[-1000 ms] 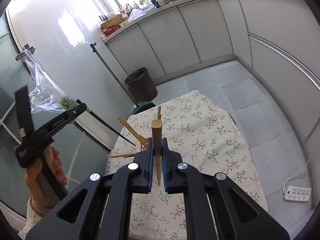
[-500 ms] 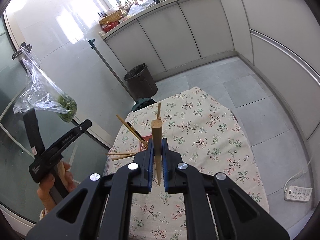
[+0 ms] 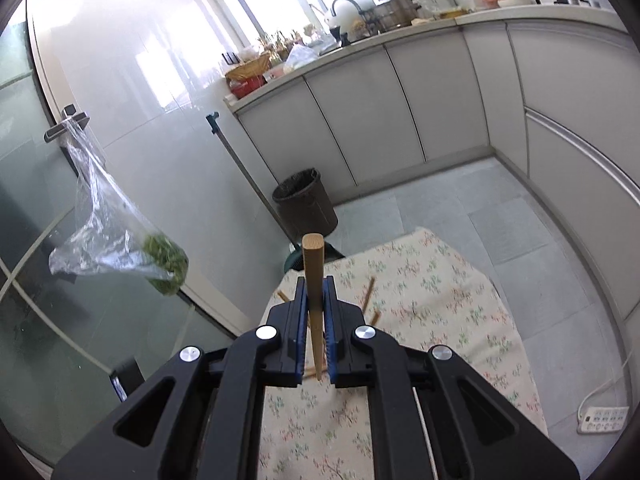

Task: Organize utensils
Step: 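Open both tools and withdraw them from the pink holder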

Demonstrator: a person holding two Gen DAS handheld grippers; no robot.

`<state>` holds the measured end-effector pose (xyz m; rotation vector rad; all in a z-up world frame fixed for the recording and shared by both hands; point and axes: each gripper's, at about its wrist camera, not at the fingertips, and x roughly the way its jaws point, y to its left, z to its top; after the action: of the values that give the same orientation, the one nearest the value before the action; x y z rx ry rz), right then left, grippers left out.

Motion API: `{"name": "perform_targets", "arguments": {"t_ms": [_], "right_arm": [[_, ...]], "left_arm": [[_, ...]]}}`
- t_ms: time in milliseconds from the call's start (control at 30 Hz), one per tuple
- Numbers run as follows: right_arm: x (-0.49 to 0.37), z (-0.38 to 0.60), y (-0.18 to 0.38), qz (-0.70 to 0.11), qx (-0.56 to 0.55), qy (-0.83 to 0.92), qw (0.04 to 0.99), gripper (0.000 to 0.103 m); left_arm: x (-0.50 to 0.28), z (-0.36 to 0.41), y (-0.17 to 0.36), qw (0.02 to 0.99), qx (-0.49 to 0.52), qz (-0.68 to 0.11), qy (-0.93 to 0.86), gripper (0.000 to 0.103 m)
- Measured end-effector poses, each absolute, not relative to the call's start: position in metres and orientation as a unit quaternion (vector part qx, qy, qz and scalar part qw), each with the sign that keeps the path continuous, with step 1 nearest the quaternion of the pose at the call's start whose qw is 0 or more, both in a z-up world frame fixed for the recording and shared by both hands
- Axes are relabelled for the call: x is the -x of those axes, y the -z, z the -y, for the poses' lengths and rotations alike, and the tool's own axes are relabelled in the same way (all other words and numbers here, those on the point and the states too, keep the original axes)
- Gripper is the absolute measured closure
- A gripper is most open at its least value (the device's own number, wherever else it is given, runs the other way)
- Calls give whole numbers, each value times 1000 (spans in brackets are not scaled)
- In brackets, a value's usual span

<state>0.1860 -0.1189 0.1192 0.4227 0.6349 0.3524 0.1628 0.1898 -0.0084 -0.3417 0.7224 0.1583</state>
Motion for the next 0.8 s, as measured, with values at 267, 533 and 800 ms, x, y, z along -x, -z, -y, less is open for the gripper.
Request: {"name": "perform_targets", "arguments": {"t_ms": [267, 533, 800], "right_arm": [[-240, 83, -99, -307, -189, -142, 922, 95], [-263, 60, -29, -328, -181, -130, 918, 86], [-231, 61, -41, -304, -130, -120, 936, 82]], "left_arm": [[-165, -203, 11, 918, 165, -351, -80, 65], [-159, -209, 4, 924, 165, -331, -101, 55], [-147, -188, -16, 941, 145, -291, -95, 44]]}}
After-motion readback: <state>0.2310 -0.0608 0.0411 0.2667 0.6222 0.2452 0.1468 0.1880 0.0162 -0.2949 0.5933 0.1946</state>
